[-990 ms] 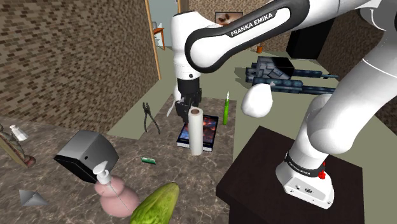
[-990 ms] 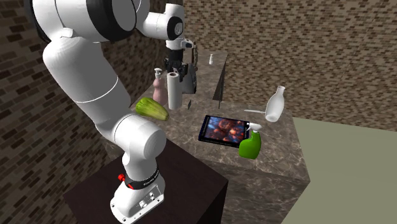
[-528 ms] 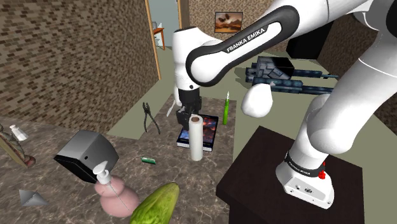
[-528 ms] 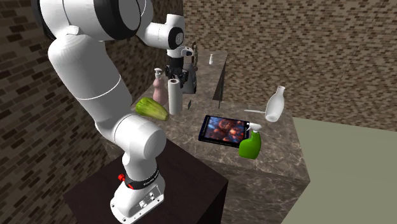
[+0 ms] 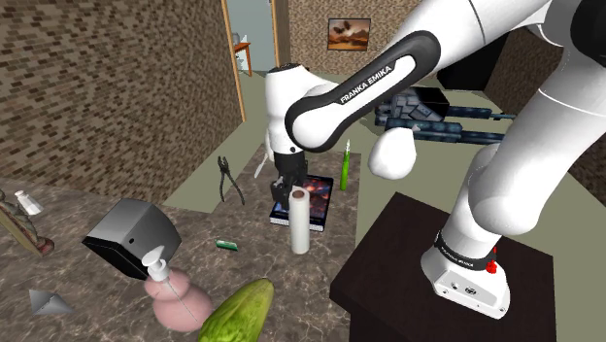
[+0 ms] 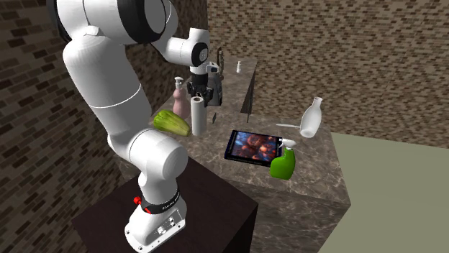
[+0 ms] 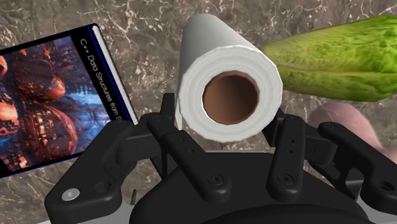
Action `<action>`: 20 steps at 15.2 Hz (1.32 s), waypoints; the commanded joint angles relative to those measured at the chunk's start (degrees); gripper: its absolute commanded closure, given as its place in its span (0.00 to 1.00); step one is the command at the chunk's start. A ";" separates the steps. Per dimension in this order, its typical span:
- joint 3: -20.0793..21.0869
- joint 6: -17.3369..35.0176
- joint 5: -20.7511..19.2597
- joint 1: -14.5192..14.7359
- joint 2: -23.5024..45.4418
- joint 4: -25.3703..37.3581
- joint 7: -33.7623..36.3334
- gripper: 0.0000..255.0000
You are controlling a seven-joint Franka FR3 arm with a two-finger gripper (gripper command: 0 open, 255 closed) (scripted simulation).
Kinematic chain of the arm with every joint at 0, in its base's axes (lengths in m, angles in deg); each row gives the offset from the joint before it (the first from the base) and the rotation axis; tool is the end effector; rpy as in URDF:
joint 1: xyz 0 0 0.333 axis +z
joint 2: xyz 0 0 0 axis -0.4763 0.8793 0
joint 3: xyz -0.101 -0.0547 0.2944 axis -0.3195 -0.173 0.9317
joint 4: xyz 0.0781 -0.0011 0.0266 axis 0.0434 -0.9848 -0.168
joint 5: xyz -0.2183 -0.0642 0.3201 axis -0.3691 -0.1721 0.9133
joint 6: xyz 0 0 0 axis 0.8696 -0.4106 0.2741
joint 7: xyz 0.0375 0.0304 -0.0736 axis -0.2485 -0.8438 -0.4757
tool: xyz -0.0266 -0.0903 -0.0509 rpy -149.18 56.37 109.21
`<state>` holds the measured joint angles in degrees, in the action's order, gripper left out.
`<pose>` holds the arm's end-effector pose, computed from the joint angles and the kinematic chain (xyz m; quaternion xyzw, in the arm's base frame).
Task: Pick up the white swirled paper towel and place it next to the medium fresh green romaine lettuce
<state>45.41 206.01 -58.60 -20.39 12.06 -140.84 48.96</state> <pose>0.4195 0.2090 0.3709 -0.9966 -0.0757 0.0221 0.0249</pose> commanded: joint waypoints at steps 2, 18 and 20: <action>0.14 2.50 -0.24 -0.04 1.41 -1.09 0.06 1.00; 0.61 15.87 -3.17 -0.13 11.35 -4.81 1.76 1.00; 0.60 15.87 -3.17 -0.12 11.34 -4.81 1.76 1.00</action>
<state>46.00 221.67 -61.72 -20.53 23.28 -145.59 50.66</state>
